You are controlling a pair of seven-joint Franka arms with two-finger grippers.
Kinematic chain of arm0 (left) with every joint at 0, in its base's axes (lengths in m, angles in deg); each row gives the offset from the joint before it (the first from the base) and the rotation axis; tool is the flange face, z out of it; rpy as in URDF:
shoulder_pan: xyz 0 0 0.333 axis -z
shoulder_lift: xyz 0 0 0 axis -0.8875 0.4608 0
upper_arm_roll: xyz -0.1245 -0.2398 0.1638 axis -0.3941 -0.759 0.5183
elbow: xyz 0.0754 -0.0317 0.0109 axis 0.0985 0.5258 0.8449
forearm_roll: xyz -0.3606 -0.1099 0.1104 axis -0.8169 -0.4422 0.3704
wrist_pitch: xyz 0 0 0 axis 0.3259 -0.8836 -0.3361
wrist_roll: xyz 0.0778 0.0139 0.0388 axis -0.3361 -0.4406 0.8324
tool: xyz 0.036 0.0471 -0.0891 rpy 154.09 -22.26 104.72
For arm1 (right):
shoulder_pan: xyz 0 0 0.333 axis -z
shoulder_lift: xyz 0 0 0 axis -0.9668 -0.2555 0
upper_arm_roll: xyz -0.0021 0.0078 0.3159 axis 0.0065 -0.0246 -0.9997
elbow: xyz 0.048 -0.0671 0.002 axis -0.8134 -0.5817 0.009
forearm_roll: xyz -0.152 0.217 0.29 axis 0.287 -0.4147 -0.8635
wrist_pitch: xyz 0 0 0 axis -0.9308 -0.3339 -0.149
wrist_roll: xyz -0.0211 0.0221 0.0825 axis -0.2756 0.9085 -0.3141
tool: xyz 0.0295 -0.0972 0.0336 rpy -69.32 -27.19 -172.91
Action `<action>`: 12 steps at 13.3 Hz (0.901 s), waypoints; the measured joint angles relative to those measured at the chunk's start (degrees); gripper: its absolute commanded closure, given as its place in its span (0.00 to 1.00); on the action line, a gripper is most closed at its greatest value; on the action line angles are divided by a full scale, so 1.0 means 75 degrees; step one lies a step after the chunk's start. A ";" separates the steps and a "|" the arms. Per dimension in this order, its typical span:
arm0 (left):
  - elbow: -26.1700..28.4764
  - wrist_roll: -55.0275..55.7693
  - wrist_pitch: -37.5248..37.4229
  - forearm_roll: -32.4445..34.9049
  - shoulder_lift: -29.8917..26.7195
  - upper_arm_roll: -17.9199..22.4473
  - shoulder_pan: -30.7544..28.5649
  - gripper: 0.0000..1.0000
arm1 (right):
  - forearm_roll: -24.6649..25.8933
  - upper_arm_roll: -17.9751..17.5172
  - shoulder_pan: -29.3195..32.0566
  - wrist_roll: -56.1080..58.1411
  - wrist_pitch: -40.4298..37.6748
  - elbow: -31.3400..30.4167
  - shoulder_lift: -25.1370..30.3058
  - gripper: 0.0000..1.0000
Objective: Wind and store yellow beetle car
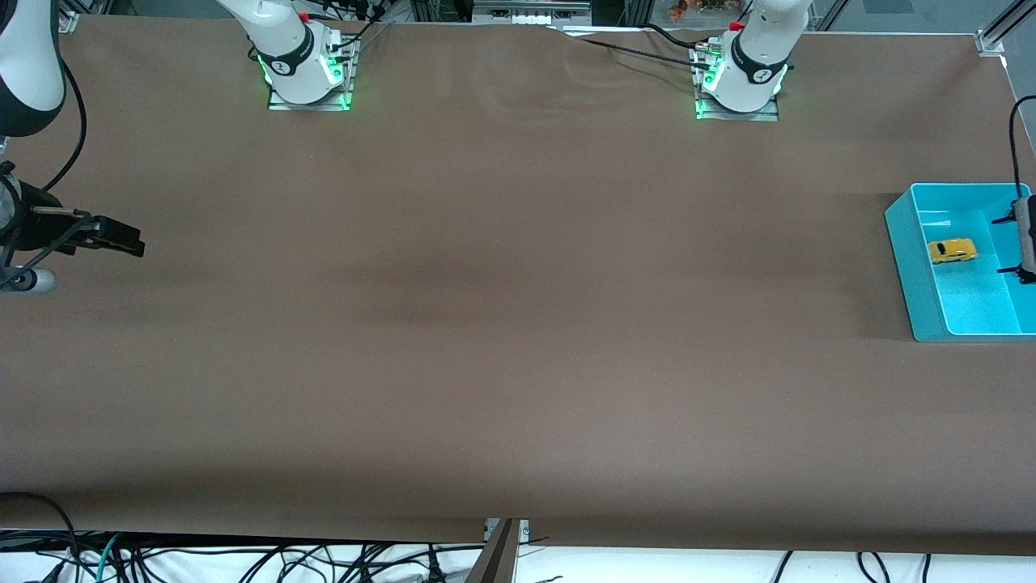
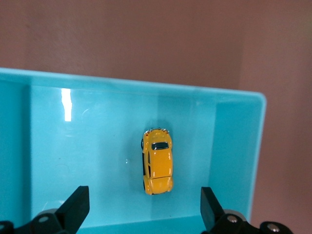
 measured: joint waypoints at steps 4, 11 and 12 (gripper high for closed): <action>-0.1446 0.2091 -0.2678 -0.0011 -0.0210 -0.1272 0.0119 0.00 | 0.0000 0.0002 0.0005 -0.0004 0.0007 0.0010 0.0015 0.00; -0.3052 0.7104 -0.4630 -0.0020 -0.0404 -0.4219 0.0183 0.00 | 0.0000 0.0004 0.0008 -0.0005 0.0009 0.0056 0.0056 0.00; -0.3087 0.7509 -0.4650 -0.0020 -0.0429 -0.4386 0.0208 0.00 | 0.0000 0.0005 0.0009 -0.0004 0.0009 0.0056 0.0079 0.00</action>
